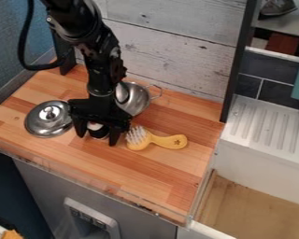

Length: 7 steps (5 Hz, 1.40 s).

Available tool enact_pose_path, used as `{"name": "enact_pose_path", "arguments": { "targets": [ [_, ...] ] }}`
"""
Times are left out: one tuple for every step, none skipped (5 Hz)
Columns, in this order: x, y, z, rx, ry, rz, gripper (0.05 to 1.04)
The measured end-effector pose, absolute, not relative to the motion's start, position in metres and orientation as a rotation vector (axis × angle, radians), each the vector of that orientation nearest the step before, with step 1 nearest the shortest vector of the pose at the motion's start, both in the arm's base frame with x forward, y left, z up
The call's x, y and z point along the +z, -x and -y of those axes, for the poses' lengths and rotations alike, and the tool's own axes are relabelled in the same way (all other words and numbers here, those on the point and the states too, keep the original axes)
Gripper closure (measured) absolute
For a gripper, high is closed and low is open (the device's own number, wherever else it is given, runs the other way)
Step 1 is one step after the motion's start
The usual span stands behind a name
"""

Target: Put the sushi into the pot.

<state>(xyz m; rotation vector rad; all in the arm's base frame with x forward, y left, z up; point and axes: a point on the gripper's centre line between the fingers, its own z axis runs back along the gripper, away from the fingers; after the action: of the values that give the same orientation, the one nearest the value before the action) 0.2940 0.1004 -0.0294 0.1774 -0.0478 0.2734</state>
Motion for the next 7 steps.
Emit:
{"name": "enact_pose_path", "arguments": {
  "targets": [
    [-0.029, -0.295, -0.1, 0.29, -0.152, 0.051, 0.388],
    [-0.029, -0.29, -0.105, 0.313, -0.132, 0.03, 0.544],
    [-0.03, -0.286, -0.104, 0.293, -0.128, 0.011, 0.567],
    [-0.023, -0.272, -0.109, 0.282, -0.09, -0.025, 0.567],
    [-0.003, -0.272, -0.117, 0.3, -0.111, 0.008, 0.567],
    [0.012, -0.29, -0.119, 0.337, -0.117, 0.028, 0.567],
    [0.029, -0.317, -0.107, 0.311, -0.112, 0.073, 0.567]
  ]
}}
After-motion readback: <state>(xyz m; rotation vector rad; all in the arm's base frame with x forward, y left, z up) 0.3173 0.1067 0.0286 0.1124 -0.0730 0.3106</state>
